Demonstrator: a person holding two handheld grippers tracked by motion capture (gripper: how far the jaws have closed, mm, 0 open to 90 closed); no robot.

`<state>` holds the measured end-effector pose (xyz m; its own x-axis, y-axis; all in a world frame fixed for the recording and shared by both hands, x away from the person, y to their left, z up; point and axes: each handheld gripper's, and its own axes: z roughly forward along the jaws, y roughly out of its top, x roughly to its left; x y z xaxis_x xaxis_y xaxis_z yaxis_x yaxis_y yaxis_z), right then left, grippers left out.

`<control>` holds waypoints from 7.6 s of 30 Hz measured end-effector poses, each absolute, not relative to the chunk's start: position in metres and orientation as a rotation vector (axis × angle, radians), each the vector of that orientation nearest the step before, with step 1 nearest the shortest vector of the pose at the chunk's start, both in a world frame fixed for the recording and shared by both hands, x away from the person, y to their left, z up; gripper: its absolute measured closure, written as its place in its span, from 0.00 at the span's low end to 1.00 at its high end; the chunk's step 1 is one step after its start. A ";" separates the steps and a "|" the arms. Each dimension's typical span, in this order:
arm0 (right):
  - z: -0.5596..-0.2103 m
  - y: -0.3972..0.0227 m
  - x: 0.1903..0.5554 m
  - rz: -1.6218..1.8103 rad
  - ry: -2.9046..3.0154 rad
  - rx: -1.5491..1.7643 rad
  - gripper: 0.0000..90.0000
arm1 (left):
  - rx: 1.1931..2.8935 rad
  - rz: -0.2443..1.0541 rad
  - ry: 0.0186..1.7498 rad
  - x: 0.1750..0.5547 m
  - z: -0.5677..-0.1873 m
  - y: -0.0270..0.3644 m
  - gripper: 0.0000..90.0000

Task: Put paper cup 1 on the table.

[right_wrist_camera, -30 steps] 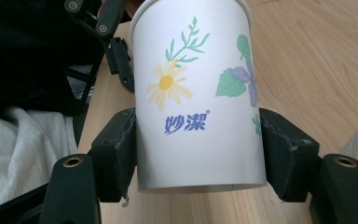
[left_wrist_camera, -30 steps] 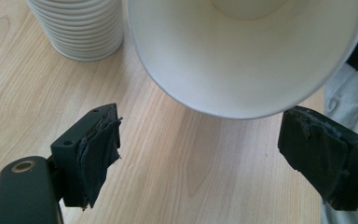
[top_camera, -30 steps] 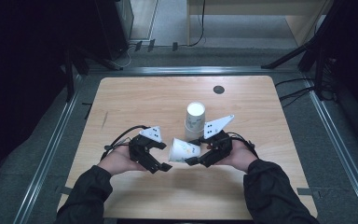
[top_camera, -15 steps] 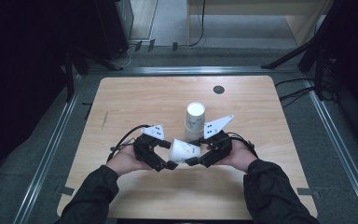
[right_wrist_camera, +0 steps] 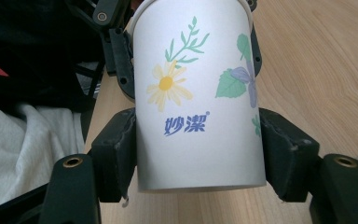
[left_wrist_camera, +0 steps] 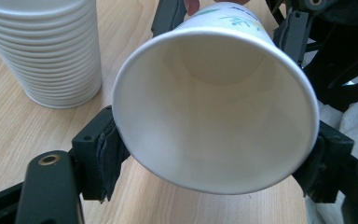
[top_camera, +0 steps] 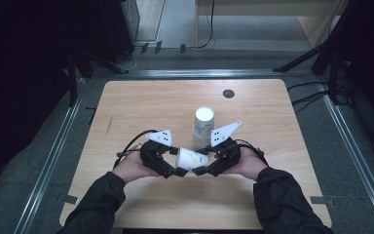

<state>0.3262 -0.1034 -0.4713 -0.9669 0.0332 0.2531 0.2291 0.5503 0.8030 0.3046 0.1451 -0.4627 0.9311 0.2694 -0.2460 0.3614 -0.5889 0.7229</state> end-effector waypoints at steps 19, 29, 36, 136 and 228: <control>-0.470 -0.109 0.327 -1.393 -2.607 -0.257 0.30 | 2.243 -0.154 0.453 0.310 -0.449 0.151 0.28; -0.472 -0.109 0.325 -1.367 -2.630 -0.261 0.30 | 2.350 -0.106 0.431 0.311 -0.418 0.148 0.28; -0.473 -0.112 0.322 -1.362 -2.655 -0.276 0.30 | 2.456 -0.090 0.396 0.313 -0.412 0.137 0.28; -0.473 -0.095 0.330 -1.384 -2.594 -0.220 0.38 | 2.102 -0.095 0.543 0.306 -0.452 0.137 0.25; -0.482 -0.137 0.328 -1.362 -2.724 -0.489 0.27 | 2.427 0.361 1.302 0.390 -0.476 0.275 0.27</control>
<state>0.3283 -0.1373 -0.4825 -0.9481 0.2548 0.1904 0.3052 0.5602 0.7701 0.3900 0.2750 -0.4763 0.5423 0.8385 0.0531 0.7459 -0.5096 0.4289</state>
